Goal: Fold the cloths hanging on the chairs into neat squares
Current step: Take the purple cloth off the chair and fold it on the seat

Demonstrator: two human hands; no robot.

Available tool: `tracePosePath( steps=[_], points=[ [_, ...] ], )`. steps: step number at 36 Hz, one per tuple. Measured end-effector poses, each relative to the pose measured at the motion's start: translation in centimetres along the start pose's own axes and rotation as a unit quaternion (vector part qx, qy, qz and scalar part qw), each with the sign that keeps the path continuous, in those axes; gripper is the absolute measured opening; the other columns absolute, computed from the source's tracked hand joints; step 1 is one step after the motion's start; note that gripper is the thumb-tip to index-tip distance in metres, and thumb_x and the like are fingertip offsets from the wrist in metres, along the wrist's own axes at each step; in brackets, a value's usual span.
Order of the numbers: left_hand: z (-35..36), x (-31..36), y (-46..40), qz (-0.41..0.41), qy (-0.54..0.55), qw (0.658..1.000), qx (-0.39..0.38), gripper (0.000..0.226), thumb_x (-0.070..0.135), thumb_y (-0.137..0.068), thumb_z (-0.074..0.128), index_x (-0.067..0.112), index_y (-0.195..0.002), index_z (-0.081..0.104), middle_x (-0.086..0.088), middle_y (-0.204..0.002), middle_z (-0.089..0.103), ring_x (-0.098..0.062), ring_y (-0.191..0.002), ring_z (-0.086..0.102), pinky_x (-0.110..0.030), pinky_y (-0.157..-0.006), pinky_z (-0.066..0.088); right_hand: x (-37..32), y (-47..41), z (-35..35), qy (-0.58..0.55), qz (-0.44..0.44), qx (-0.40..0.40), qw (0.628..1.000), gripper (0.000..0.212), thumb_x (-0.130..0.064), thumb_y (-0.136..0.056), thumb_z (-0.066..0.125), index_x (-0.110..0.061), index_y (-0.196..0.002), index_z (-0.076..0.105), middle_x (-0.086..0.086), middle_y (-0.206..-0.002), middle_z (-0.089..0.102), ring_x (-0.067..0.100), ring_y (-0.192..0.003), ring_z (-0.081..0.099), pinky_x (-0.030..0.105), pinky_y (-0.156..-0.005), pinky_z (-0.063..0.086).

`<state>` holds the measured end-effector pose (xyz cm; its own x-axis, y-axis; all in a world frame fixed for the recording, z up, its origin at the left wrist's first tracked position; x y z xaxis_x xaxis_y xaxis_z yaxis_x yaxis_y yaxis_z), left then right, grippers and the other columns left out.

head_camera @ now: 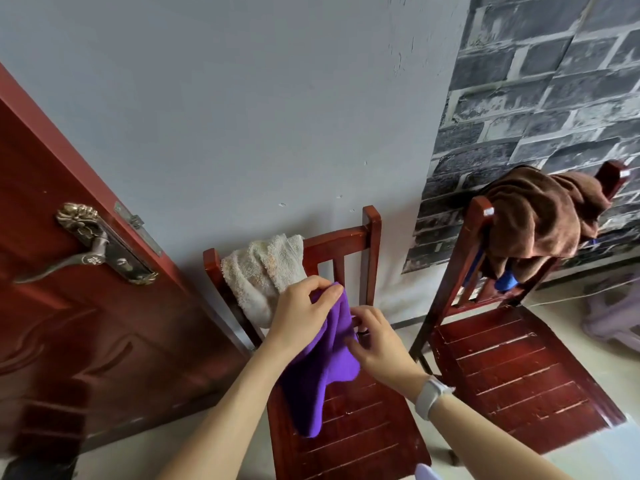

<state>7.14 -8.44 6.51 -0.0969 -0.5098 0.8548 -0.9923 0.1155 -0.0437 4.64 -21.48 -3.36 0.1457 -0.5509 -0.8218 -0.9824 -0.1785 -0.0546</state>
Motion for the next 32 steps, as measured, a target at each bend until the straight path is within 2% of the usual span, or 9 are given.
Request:
tracePosePath(
  steps=[4, 7, 11, 15, 20, 23, 25, 28, 32],
  points=[
    [-1.5, 0.1, -0.1, -0.047, 0.116, 0.992, 0.034, 0.010, 0.020, -0.088, 0.059, 0.020, -0.080, 0.065, 0.003, -0.080, 0.067, -0.007, -0.078, 0.061, -0.025, -0.076, 0.047, 0.8, -0.7, 1.1, 0.042, 0.028, -0.032, 0.998, 0.044, -0.045, -0.075, 0.047, -0.015, -0.104, 0.060, -0.007, -0.094, 0.054, 0.013, -0.091, 0.052, 0.019, -0.079, 0.038],
    [-2.9, -0.1, 0.1, -0.058, 0.141, 0.987, 0.047, 0.009, 0.019, -0.087, 0.059, 0.017, -0.082, 0.066, 0.001, -0.080, 0.067, -0.010, -0.079, 0.061, -0.028, -0.076, 0.048, 0.5, -1.1, 1.9, 0.039, 0.018, -0.047, 0.998, 0.025, -0.026, -0.084, 0.054, -0.008, -0.100, 0.060, 0.001, -0.093, 0.058, 0.019, -0.090, 0.052, 0.021, -0.076, 0.033],
    [-6.1, -1.5, 0.6, -0.050, 0.075, 0.988, 0.128, 0.010, 0.018, -0.085, 0.062, 0.024, -0.078, 0.066, 0.009, -0.079, 0.066, -0.007, -0.076, 0.061, -0.024, -0.073, 0.047, 0.6, -2.2, -0.6, 0.024, 0.085, 0.051, 0.995, 0.018, -0.013, -0.092, 0.046, -0.009, -0.106, 0.056, 0.011, -0.098, 0.066, 0.031, -0.093, 0.059, 0.035, -0.077, 0.043],
    [-8.2, -3.5, 1.7, -0.036, -0.066, 0.980, 0.187, 0.004, 0.017, -0.079, 0.070, 0.015, -0.079, 0.067, 0.003, -0.077, 0.065, -0.005, -0.071, 0.057, -0.014, -0.064, 0.041, -1.0, -3.3, -5.3, -0.017, 0.075, 0.168, 0.983, 0.016, -0.011, -0.094, 0.045, -0.010, -0.102, 0.059, 0.003, -0.091, 0.063, 0.027, -0.091, 0.059, 0.029, -0.079, 0.041],
    [-6.3, -2.7, 1.8, 0.029, -0.096, 0.988, 0.119, 0.030, 0.020, -0.072, 0.076, 0.013, -0.101, 0.068, 0.004, -0.096, 0.060, -0.008, -0.087, 0.056, -0.010, -0.077, 0.039, -6.1, -4.0, -4.7, -0.005, -0.046, 0.002, 0.999, 0.015, -0.009, -0.090, 0.054, -0.009, -0.099, 0.065, -0.009, -0.090, 0.063, 0.006, -0.087, 0.058, 0.003, -0.079, 0.037],
    [-3.3, -1.6, 1.7, 0.058, -0.091, 0.994, 0.017, 0.047, 0.028, -0.071, 0.076, 0.017, -0.115, 0.063, 0.007, -0.104, 0.055, -0.003, -0.096, 0.052, -0.007, -0.084, 0.036, -8.1, -3.7, -4.6, -0.023, -0.087, -0.035, 0.995, 0.014, -0.010, -0.089, 0.057, -0.011, -0.098, 0.067, -0.019, -0.086, 0.060, -0.009, -0.082, 0.056, 0.003, -0.079, 0.038],
    [-2.3, -1.3, 1.6, 0.075, -0.089, 0.993, 0.018, 0.034, 0.022, -0.075, 0.074, 0.016, -0.107, 0.068, 0.006, -0.096, 0.058, 0.001, -0.086, 0.052, -0.010, -0.080, 0.039, -8.4, -3.6, -5.0, -0.041, -0.095, -0.029, 0.994, 0.013, -0.010, -0.089, 0.057, -0.011, -0.097, 0.067, -0.019, -0.086, 0.062, -0.011, -0.085, 0.056, 0.006, -0.080, 0.041],
    [-2.1, -1.1, 1.3, 0.102, -0.090, 0.989, 0.060, 0.009, 0.014, -0.079, 0.069, 0.011, -0.087, 0.072, 0.003, -0.084, 0.062, -0.002, -0.078, 0.054, -0.009, -0.073, 0.041, -7.4, -3.1, -5.4, -0.076, -0.074, -0.024, 0.994, 0.012, -0.010, -0.088, 0.058, -0.015, -0.095, 0.067, -0.013, -0.087, 0.066, -0.006, -0.085, 0.059, 0.008, -0.079, 0.043],
    [-1.8, -0.6, 1.5, 0.143, -0.085, 0.985, 0.049, 0.015, 0.018, -0.079, 0.059, 0.008, -0.085, 0.069, 0.006, -0.083, 0.060, -0.003, -0.080, 0.056, -0.012, -0.074, 0.044, -3.2, -2.2, -5.5, -0.142, 0.073, -0.011, 0.987, 0.020, -0.020, -0.095, 0.046, -0.014, -0.099, 0.064, -0.003, -0.092, 0.066, -0.001, -0.084, 0.060, 0.008, -0.072, 0.043]
  ],
)
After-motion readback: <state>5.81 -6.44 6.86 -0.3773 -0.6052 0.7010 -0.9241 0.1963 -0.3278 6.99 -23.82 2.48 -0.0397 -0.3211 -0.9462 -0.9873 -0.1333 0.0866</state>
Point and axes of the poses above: each hand's wrist, its own y-axis away from the middle knuckle, its own z-axis out of the palm, x = y × z, the point moved 6 cm from there along -y, towards the middle knuckle
